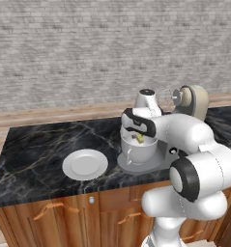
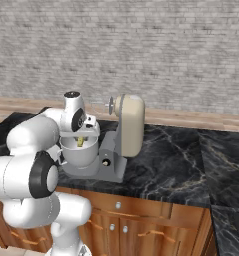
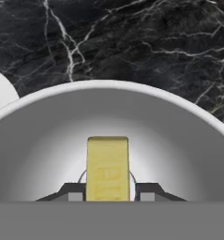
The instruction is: Add butter and sugar cubes to the stand mixer bowl and then turn on the stand mixer to begin making frosting.
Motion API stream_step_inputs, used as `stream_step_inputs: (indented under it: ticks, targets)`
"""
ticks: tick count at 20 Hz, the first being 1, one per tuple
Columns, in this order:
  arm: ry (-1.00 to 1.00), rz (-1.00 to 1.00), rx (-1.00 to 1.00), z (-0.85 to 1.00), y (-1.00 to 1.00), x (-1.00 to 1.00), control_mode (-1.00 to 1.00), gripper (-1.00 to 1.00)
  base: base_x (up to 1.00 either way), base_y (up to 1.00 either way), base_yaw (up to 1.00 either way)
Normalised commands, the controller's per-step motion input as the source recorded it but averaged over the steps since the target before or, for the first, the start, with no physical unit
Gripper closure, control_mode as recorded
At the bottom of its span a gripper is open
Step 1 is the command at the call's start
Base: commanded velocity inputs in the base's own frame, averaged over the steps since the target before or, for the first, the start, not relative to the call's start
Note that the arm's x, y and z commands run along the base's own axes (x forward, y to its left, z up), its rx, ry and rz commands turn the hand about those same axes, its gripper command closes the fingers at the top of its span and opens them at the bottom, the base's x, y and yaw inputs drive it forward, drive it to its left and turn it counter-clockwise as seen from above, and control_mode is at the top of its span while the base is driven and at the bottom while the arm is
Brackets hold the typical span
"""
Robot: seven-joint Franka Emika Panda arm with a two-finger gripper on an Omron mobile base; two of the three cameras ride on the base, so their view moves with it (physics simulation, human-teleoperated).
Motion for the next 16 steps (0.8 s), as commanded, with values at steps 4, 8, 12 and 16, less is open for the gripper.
stream_step_inputs:
  ticks: [4, 8, 12, 16]
  targets:
    - [-0.05, -0.02, 0.0, 0.27, 0.0, -0.41, -1.0, -1.0, 0.0, 0.0, 0.0]
    - [-0.05, -0.03, 0.0, 0.51, 0.0, -0.35, -1.0, -1.0, 0.0, 0.0, 0.0]
    - [-0.03, -0.03, 0.01, 0.6, -0.01, -0.24, -1.0, -1.0, 0.0, 0.0, 0.0]
    - [-0.2, 0.0, 0.11, 1.0, -0.32, -0.86, -1.0, -1.0, 0.0, 0.0, 0.0]
